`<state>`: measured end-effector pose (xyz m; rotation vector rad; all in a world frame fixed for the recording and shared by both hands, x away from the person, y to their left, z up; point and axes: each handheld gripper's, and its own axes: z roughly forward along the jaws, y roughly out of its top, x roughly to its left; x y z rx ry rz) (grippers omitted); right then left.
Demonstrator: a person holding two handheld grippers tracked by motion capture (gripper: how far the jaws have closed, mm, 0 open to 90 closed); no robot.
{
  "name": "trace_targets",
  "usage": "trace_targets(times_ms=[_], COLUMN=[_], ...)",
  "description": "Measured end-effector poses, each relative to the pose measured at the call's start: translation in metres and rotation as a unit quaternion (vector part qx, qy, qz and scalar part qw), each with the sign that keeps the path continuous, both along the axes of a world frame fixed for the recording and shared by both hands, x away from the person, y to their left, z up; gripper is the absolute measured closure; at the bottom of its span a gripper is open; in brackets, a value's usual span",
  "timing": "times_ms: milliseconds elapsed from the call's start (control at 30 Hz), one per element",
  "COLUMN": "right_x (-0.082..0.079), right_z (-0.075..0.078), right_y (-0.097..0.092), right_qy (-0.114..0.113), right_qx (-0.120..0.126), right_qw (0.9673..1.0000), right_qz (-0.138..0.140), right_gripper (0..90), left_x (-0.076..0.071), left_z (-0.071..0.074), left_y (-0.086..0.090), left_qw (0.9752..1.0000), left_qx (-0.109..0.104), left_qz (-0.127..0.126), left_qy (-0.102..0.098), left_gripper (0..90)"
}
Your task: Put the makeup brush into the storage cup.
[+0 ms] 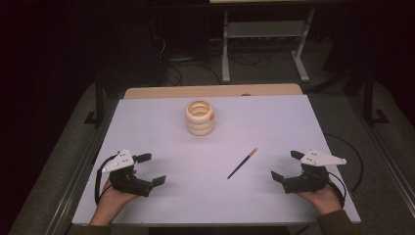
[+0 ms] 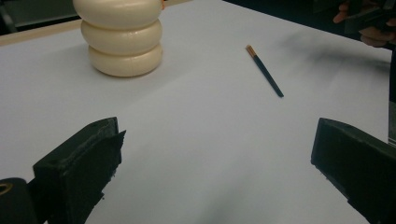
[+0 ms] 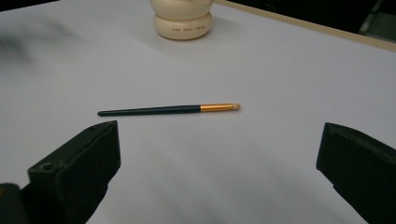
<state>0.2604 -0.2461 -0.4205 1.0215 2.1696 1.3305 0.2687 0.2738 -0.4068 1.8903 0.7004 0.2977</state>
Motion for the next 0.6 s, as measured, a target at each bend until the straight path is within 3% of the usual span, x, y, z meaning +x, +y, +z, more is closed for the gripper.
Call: trace_targets(times_ms=[600], right_x=[0.0], right_z=[0.001], right_y=[0.0], right_qy=[-0.006], right_qx=[0.004], right_qw=[1.0], right_qz=[0.003], right_gripper=[0.0], left_x=[0.011], left_z=[0.008], left_y=[-0.01], left_qw=[0.9999], left_qx=[0.002], left_qz=[-0.005], left_qy=[-0.009], left_gripper=[1.3])
